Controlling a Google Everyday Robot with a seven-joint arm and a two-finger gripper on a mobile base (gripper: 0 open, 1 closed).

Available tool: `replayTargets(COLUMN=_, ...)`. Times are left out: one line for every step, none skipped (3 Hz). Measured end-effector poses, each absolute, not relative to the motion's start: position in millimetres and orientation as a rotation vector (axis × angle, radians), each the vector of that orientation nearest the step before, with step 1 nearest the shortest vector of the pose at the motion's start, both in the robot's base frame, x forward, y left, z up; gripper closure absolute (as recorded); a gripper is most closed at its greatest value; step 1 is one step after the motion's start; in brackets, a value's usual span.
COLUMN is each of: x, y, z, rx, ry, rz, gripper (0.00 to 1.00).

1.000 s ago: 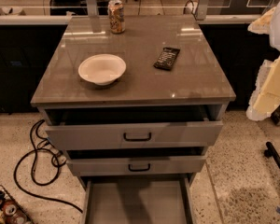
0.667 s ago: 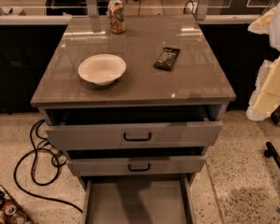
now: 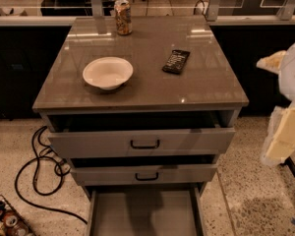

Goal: Close bottom drawer

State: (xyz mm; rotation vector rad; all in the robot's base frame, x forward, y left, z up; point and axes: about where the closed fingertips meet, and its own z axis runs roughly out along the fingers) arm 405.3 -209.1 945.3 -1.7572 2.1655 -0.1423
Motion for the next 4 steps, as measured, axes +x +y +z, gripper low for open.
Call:
replayTargets(x=384, y=-207, z=904, rx=-1.800, ry=2.163, rz=-0.107, gripper=0.00)
replayTargets(x=368, y=-204, z=867, rx=-1.819, ry=2.165, rz=-0.069, gripper=0.00)
replayTargets(x=345, y=-191, z=817, rx=-1.751, ry=2.194, rz=-0.046, gripper=0.00)
replayTargets(x=345, y=-191, z=817, rx=-1.751, ry=2.194, rz=-0.046, gripper=0.00)
